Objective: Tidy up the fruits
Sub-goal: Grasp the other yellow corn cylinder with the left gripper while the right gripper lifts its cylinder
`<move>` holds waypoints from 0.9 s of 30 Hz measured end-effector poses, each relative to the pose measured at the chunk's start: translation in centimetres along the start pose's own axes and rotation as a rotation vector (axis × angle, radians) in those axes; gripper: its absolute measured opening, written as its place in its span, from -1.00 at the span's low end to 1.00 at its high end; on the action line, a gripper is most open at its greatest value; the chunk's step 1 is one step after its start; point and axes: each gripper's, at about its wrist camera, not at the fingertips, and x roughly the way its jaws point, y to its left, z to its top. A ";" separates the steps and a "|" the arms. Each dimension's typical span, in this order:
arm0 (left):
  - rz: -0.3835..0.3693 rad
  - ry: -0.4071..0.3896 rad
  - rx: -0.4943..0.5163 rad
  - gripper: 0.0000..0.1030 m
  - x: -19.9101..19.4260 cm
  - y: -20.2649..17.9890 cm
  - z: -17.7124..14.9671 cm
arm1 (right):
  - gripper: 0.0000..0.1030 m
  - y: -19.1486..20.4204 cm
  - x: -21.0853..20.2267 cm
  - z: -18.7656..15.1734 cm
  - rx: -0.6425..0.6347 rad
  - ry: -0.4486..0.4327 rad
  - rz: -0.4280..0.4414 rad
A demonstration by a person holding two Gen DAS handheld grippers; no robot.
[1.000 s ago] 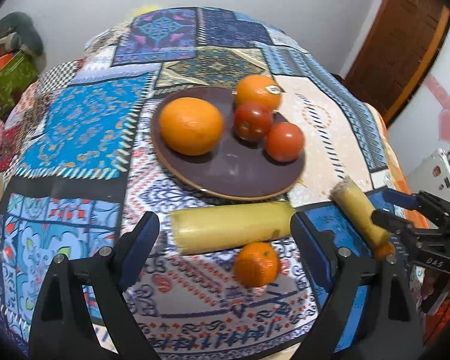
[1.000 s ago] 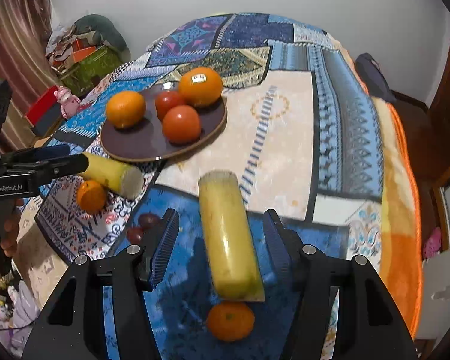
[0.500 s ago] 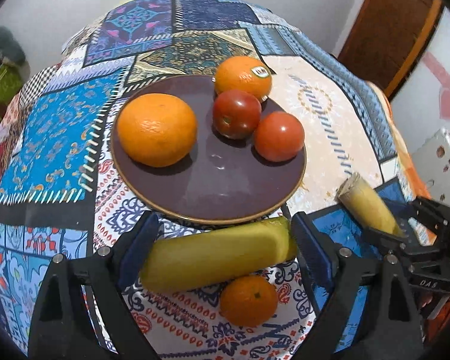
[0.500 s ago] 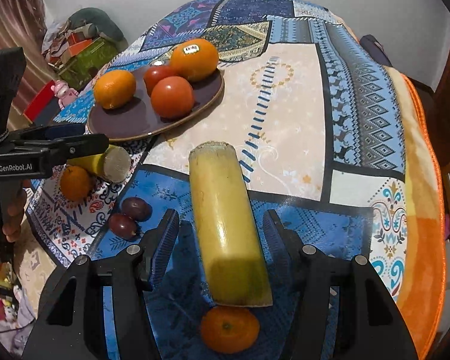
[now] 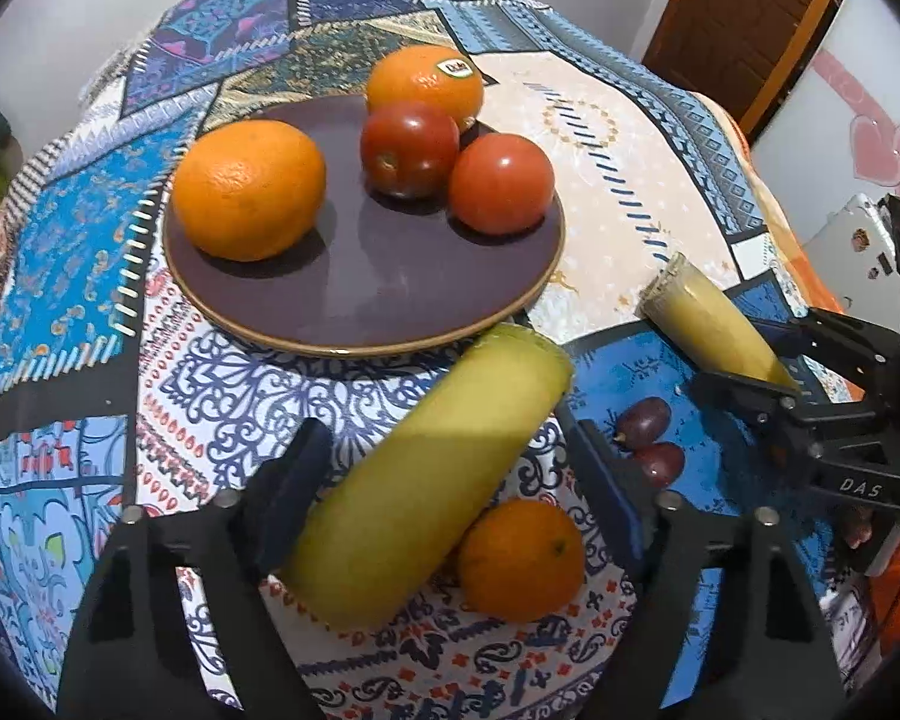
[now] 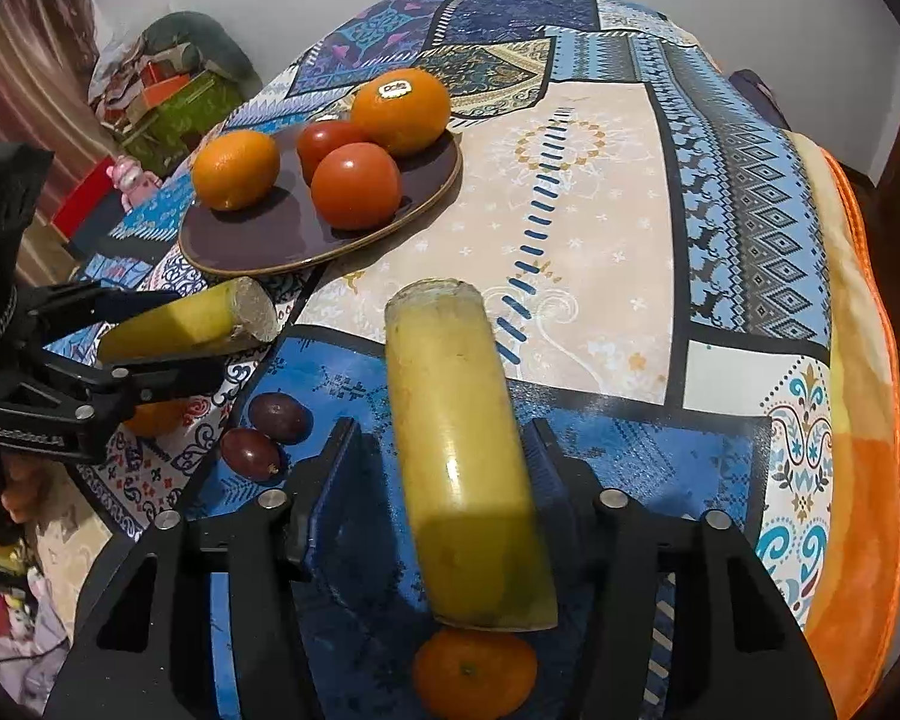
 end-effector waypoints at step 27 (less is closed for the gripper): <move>0.039 -0.042 -0.101 -0.27 -4.2 1.7 -5.7 | -0.29 4.0 0.2 -0.3 -0.061 0.052 0.013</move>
